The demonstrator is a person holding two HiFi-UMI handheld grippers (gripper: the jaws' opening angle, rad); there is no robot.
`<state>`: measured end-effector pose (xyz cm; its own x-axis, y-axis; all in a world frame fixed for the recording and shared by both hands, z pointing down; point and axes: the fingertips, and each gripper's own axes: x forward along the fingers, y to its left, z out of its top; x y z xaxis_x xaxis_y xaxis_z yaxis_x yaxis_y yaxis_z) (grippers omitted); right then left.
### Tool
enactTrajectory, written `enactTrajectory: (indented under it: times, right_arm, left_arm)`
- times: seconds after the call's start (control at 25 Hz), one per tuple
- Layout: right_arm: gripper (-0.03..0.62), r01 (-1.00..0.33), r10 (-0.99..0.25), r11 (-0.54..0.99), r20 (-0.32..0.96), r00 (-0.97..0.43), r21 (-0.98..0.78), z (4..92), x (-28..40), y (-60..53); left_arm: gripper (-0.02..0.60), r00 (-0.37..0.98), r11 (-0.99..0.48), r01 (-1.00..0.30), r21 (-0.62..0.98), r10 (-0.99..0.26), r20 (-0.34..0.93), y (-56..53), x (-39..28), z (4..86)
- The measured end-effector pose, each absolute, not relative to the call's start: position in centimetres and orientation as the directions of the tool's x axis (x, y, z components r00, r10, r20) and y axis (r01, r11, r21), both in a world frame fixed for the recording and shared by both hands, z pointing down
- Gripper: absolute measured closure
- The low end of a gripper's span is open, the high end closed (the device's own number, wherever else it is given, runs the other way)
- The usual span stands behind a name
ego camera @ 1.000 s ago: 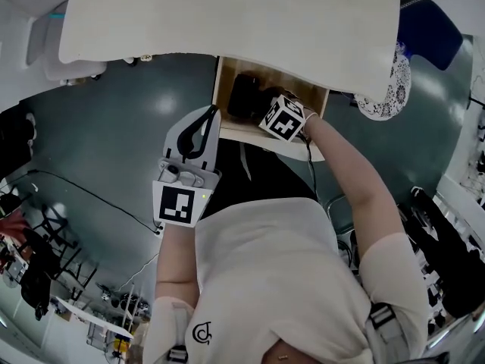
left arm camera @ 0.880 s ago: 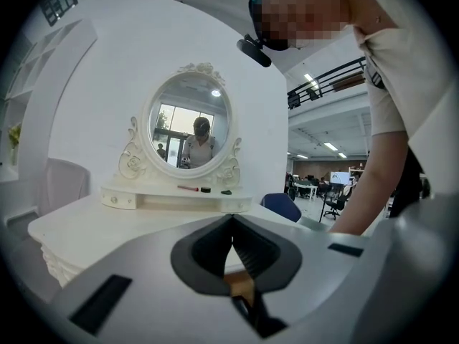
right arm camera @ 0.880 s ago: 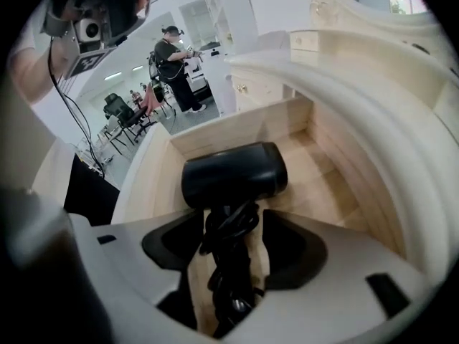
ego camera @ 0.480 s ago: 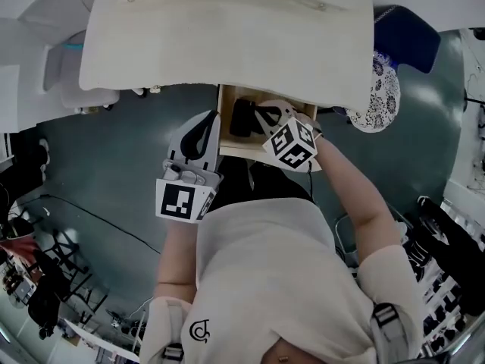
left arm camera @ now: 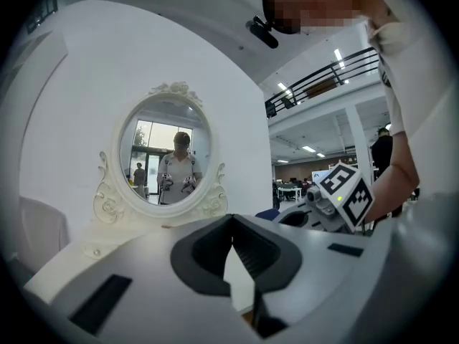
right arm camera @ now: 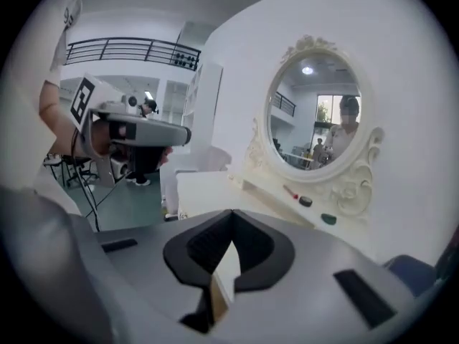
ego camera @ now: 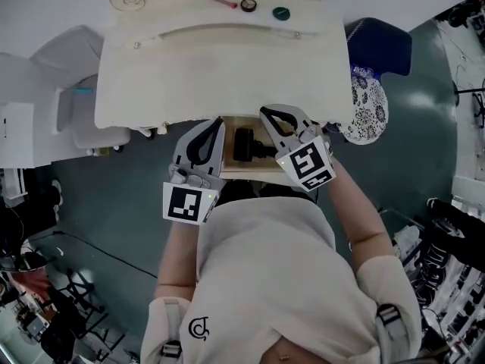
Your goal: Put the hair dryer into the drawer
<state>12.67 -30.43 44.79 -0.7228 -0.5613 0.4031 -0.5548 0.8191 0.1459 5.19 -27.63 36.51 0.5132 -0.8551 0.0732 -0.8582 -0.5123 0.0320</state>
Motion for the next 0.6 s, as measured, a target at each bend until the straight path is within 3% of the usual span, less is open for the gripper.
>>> enactTrajectory:
  times: [0.24, 0.44, 0.6]
  right_arm:
    - [0.588, -0.616, -0.652, 0.758, 0.194, -0.733, 0.217, 36.8, 13.8, -30.3]
    - [0.588, -0.722, -0.731, 0.678, 0.025, -0.682, 0.137, 31.5, 16.2, -29.8]
    - [0.589, -0.786, -0.789, 0.604, -0.041, -0.613, 0.13, 29.4, 18.5, -29.3]
  left_arm:
    - [0.569, 0.54, -0.542, -0.84, -0.036, -0.84, 0.048, -28.1, 5.0, 34.0]
    - [0.569, 0.558, -0.558, -0.827, -0.071, -0.83, 0.011, -28.5, 5.5, 31.3]
    - [0.569, 0.56, -0.559, -0.824, -0.097, -0.828, 0.011, -28.7, 5.8, 30.4]
